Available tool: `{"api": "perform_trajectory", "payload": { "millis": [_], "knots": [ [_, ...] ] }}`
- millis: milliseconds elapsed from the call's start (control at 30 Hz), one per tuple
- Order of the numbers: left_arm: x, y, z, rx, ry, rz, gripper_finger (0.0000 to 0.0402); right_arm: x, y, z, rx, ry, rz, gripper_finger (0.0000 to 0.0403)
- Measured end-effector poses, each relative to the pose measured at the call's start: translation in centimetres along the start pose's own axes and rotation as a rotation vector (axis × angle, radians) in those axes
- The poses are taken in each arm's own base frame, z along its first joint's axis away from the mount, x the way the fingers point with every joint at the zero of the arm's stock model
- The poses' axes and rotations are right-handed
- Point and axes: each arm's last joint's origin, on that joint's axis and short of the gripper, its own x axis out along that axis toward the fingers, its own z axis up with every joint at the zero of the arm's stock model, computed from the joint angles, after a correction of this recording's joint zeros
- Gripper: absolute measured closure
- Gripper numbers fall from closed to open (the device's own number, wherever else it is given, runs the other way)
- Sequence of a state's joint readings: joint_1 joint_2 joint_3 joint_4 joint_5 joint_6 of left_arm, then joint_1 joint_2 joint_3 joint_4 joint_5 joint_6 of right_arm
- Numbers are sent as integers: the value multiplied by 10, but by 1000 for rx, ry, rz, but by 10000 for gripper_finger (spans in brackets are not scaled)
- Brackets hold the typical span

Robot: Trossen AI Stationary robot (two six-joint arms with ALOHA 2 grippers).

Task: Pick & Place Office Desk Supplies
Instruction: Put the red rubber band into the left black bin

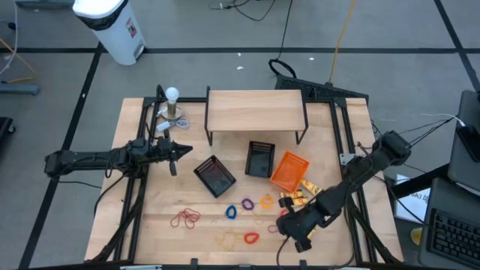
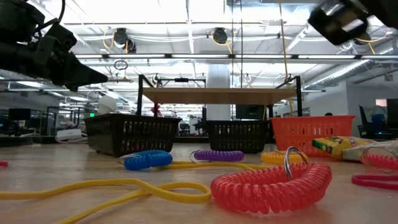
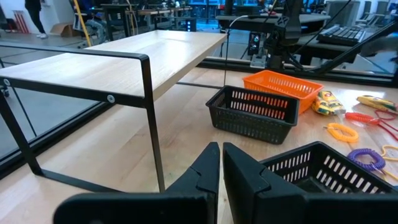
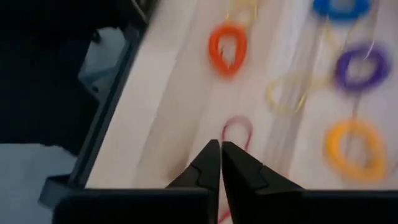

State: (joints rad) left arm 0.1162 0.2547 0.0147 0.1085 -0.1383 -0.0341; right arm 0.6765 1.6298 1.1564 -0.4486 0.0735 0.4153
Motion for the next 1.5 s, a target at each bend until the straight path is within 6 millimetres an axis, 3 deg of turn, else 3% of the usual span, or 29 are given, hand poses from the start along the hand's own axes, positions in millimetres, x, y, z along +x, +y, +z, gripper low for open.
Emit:
{"api": "perform_trajectory", "payload": {
  "millis": [200,400,533,833,1200,1500],
  "knots": [
    [0,0,0,0,0,0,378,12,-7,-23,221,234,-114,296],
    [0,0,0,0,0,0,378,18,-8,-25,416,214,-96,189],
    [0,0,0,0,0,-1,378,25,-12,-33,511,208,-106,153],
    [0,0,0,0,1,0,378,42,-20,-56,602,184,-91,163],
    [0,0,0,0,0,0,378,49,-19,-62,588,121,-105,194],
    [0,0,0,0,0,0,378,76,-19,-78,583,169,-210,211]
  ]
}}
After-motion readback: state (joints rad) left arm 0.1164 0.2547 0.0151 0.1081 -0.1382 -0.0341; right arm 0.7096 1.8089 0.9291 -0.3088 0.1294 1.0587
